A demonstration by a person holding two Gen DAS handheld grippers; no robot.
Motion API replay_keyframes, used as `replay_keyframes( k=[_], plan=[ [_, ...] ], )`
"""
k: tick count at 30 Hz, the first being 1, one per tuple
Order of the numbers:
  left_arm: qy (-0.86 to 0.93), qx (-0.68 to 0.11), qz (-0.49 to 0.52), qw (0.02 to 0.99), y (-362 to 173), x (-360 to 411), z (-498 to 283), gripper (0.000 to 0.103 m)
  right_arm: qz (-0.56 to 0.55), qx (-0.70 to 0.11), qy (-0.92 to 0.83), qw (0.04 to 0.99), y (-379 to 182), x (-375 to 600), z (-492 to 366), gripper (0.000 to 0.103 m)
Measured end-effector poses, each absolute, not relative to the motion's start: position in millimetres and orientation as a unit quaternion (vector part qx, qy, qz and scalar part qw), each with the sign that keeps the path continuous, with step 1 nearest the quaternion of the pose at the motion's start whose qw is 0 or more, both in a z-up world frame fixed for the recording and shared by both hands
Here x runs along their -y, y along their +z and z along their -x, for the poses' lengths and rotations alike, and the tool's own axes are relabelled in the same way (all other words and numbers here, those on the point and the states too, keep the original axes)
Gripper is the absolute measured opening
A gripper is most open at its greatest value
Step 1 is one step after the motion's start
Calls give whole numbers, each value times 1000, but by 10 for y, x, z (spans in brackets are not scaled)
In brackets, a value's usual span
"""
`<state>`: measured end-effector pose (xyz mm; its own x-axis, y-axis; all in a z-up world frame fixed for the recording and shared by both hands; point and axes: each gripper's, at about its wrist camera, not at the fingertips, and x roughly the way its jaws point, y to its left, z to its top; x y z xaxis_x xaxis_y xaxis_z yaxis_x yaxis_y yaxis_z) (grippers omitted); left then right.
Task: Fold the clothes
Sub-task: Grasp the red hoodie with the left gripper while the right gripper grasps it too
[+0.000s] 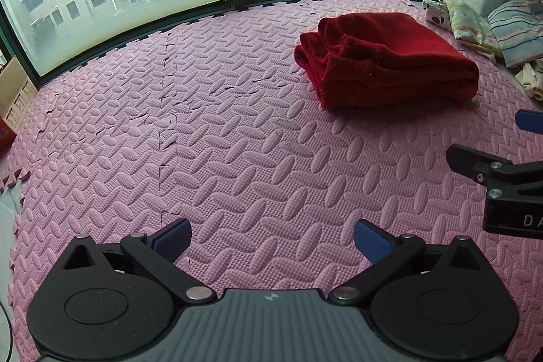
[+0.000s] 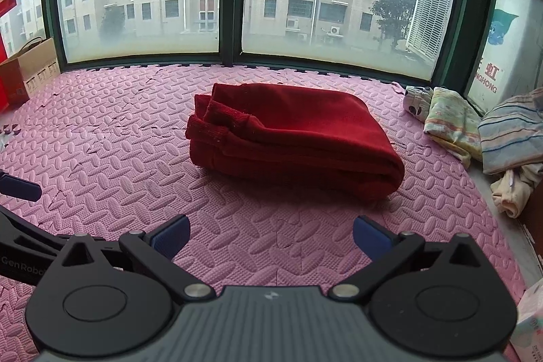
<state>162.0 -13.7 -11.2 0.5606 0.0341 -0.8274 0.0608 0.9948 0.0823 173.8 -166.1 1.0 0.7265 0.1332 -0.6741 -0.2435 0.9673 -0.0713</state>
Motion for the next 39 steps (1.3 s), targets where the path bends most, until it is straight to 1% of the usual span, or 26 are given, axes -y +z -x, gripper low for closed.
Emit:
replay_keyframes(
  k=[4,14,16,20,22,23,24,25,27,28,29,31,34,35,36,37,38,39],
  plan=[
    [-3,-469,-47,882,-109,76,-1700,103,87,-353,109,925,49,1631,-1836,102],
    [24,-476,-29,879,-148,-269,-1885,103,132,-341,151,919,96,1358,-2332,87],
    [30,-478,-24,878,-157,-341,-1908,103,143,-344,169,912,50,1256,-2466,86],
    [38,-485,-19,874,-209,-454,-1965,103,223,-336,192,895,-151,949,-2702,84],
    [41,-489,-18,871,-241,-495,-1997,103,243,-337,190,890,-233,892,-2775,72],
    [40,-490,-17,871,-250,-500,-2015,103,248,-341,189,887,-268,880,-2821,56],
    [40,-491,-16,870,-259,-504,-2035,103,244,-350,190,884,-292,897,-2889,49],
    [36,-491,-14,870,-262,-496,-2063,103,235,-351,194,885,-270,932,-2910,46],
    [24,-488,-10,872,-251,-461,-2122,103,230,-334,184,896,-153,1015,-2929,34],
    [16,-486,-10,874,-240,-427,-2165,103,231,-318,173,903,-73,1060,-2931,30],
    [8,-483,-9,876,-227,-391,-2210,103,229,-304,160,911,14,1116,-2943,28],
    [-10,-474,-9,880,-183,-300,-2322,103,207,-287,126,927,215,1307,-3030,27],
    [-36,-457,-2,889,-121,-185,-2507,102,199,-273,55,940,367,1639,-3155,28],
    [-43,-452,2,891,-106,-153,-2573,102,196,-268,31,943,418,1749,-3196,32],
    [-50,-448,6,893,-93,-122,-2641,102,193,-263,7,945,469,1860,-3238,43],
    [-59,-443,12,894,-86,-95,-2719,102,190,-258,-16,947,520,1971,-3280,49],
    [-71,-440,17,895,-84,-61,-2813,100,188,-255,-36,948,552,2077,-3312,55],
    [-79,-439,19,895,-92,-25,-2900,96,187,-260,-40,947,523,2167,-3313,56]
  ],
)
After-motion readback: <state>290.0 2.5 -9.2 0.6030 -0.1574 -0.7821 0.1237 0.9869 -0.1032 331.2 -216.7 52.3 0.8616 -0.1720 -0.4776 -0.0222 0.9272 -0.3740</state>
